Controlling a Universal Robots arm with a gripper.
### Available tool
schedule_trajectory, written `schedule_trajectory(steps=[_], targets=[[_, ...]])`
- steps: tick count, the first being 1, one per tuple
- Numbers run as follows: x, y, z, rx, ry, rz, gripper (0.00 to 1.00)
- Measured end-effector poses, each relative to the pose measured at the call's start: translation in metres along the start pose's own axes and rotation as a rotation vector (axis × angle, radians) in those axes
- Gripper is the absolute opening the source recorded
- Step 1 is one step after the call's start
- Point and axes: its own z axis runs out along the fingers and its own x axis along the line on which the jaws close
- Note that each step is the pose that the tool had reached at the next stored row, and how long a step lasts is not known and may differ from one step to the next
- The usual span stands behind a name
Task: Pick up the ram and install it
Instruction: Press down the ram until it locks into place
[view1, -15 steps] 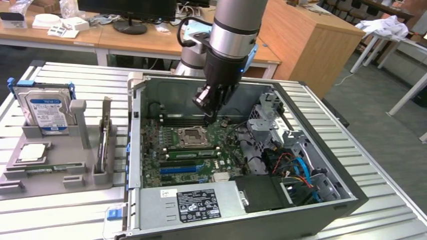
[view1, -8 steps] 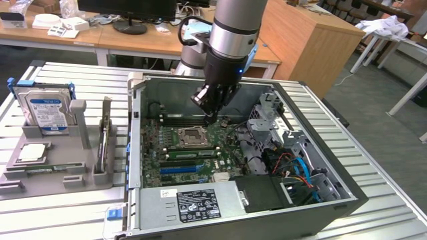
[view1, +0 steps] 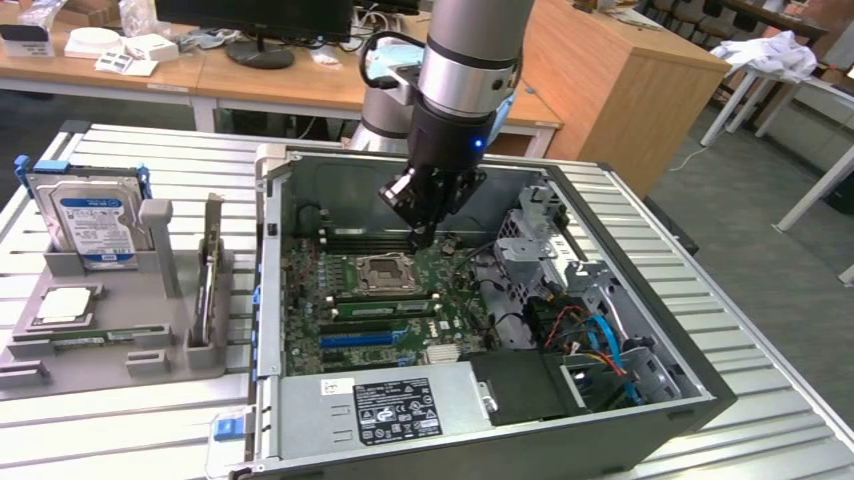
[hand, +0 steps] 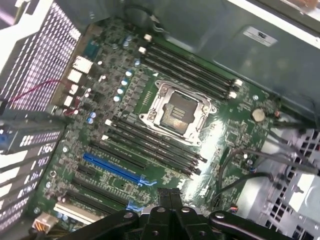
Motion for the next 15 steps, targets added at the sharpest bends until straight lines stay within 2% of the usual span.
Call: schedule_trajectory(steps=[15], targets=[[0.0001, 0.0000, 0.0011, 0.0090, -0.0034, 0.219, 0.11]])
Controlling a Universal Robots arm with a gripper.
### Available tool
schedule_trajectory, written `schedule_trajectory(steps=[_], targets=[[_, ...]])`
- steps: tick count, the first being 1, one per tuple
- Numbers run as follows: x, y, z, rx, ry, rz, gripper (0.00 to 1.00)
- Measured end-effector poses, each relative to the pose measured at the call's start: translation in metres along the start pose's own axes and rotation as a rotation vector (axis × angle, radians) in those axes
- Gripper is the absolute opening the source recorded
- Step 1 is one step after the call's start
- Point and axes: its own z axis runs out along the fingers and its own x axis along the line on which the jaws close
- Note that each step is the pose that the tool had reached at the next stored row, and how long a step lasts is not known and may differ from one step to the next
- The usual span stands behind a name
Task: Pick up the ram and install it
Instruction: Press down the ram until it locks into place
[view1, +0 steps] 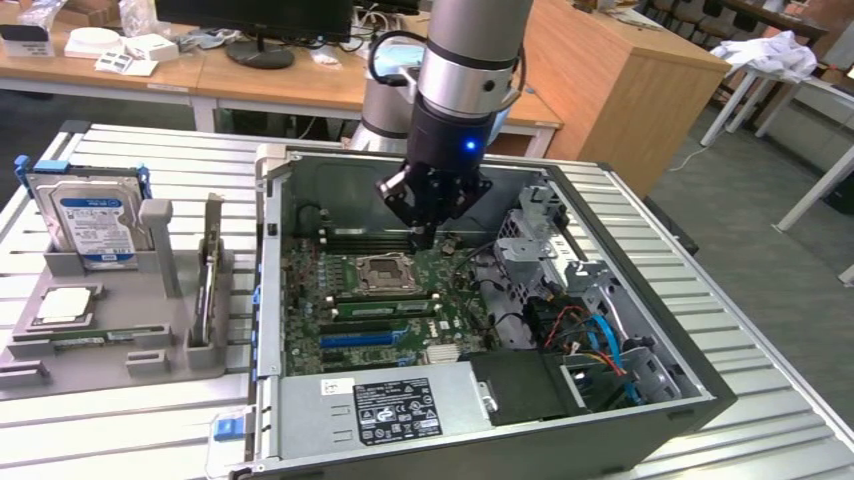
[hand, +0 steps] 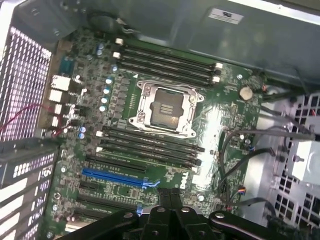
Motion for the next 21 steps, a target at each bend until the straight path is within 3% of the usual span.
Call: schedule_trajectory(steps=[11, 15, 19, 21], targets=[[-0.0001, 0.0009, 0.0001, 0.0013, -0.0003, 0.032, 0.11], [-0.0001, 0.0009, 0.0001, 0.0002, 0.0112, 0.055, 0.11], [-0.0001, 0.0009, 0.0001, -0.0031, 0.0353, 0.073, 0.11], [0.0000, 0.0009, 0.0000, -0.0032, 0.0408, 0.093, 0.11]])
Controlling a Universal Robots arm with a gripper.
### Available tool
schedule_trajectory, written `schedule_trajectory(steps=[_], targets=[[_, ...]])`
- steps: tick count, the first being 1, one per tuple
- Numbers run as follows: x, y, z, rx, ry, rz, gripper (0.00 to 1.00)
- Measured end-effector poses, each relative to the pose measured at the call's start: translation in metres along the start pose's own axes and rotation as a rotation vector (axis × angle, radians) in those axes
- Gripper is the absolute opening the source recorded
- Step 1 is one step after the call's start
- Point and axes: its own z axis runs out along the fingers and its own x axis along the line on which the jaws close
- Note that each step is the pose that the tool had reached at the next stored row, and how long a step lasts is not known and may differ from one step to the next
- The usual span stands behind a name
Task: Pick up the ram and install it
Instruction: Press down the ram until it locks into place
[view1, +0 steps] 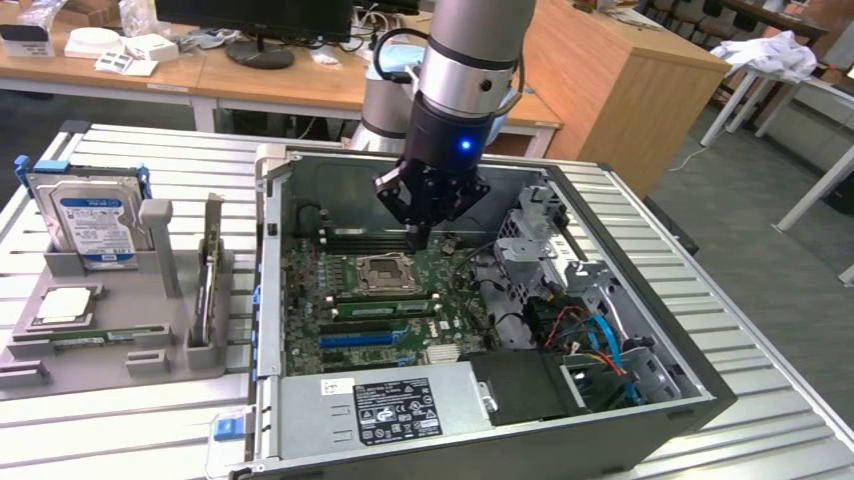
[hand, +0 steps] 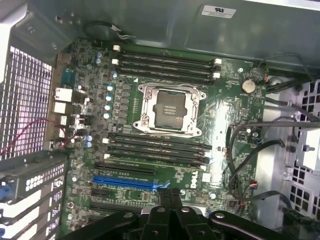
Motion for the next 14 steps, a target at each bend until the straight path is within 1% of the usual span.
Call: schedule_trajectory(steps=[1, 2, 5, 7, 11, 14], targets=[[-0.0001, 0.0000, 0.0000, -0.0003, 0.0023, 0.006, 0.11], [-0.0001, 0.0000, 0.0001, -0.0005, 0.0031, 0.007, 0.11], [-0.0001, 0.0000, 0.0001, -0.0004, 0.0032, 0.007, 0.11], [-0.0001, 0.0000, 0.0001, -0.0005, 0.0028, 0.028, 0.11], [-0.0001, 0.0001, 0.0002, -0.0002, 0.0014, 0.094, 0.11], [-0.0001, 0.0001, 0.0002, -0.0001, 0.0014, 0.096, 0.11]])
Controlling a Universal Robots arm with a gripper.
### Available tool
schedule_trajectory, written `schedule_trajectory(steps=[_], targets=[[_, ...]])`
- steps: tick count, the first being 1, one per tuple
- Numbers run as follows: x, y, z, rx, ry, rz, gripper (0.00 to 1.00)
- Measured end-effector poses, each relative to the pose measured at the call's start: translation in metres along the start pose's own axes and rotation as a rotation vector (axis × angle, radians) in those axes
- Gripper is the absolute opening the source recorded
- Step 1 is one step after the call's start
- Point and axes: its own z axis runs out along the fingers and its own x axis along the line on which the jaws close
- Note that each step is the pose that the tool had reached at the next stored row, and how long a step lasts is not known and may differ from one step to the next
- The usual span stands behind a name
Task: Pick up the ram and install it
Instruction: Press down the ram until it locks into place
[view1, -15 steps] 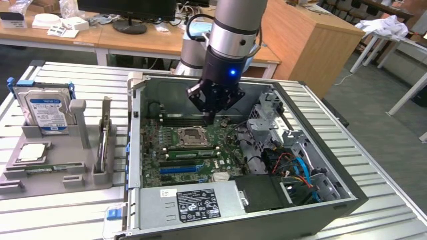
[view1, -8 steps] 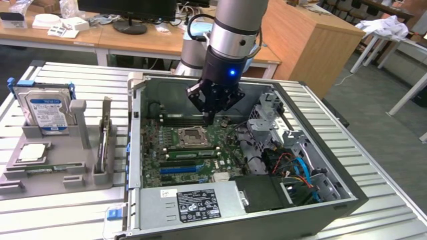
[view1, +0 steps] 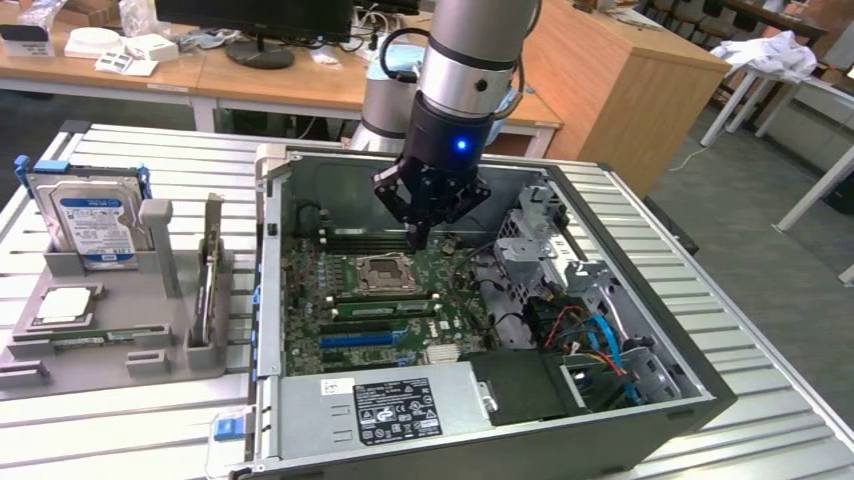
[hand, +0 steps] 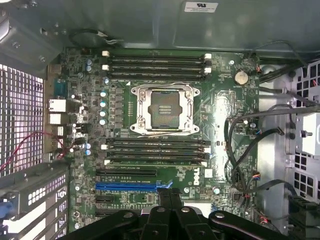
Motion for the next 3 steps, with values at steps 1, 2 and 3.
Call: schedule_trajectory(steps=[1, 2, 3], targets=[[0.0000, 0.0000, 0.0000, 0.0000, 0.0000, 0.000, 0.11], [0.0000, 0.0000, 0.0000, 0.0000, 0.0000, 0.000, 0.11], [0.0000, 0.0000, 0.0000, 0.0000, 0.0000, 0.000, 0.11]])
